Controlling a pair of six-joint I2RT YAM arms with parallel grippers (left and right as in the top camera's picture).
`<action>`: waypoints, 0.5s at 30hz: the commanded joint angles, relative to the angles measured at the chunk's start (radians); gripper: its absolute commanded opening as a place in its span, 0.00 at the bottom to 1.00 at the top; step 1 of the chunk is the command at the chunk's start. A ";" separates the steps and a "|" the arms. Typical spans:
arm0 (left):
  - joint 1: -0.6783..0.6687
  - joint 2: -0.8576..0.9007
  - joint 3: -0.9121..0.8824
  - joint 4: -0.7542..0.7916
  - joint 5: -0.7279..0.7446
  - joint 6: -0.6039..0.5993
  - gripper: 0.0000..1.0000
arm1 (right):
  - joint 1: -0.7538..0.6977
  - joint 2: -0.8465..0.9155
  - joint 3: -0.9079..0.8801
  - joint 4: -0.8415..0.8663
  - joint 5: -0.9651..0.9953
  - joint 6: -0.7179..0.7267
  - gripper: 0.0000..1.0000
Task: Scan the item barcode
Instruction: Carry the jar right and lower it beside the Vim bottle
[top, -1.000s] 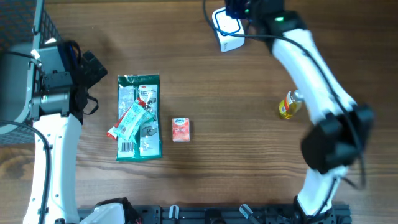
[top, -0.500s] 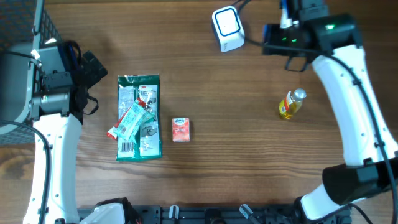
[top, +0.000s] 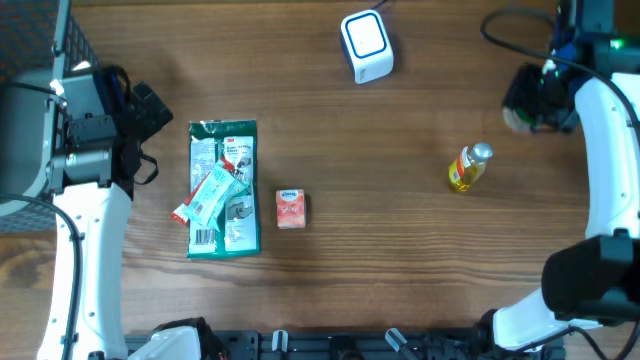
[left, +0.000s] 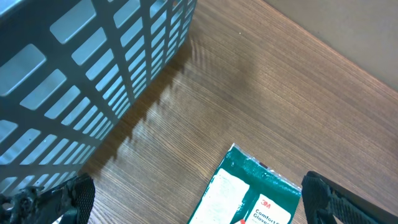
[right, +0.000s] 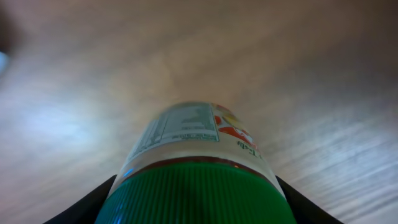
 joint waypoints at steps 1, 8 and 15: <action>0.004 -0.001 0.004 0.003 -0.005 0.009 1.00 | -0.044 0.007 -0.139 0.070 -0.037 0.017 0.08; 0.004 -0.001 0.004 0.003 -0.005 0.009 1.00 | -0.063 0.007 -0.373 0.270 -0.140 0.019 0.09; 0.004 -0.001 0.004 0.003 -0.005 0.009 1.00 | -0.064 0.007 -0.454 0.325 -0.134 0.019 0.14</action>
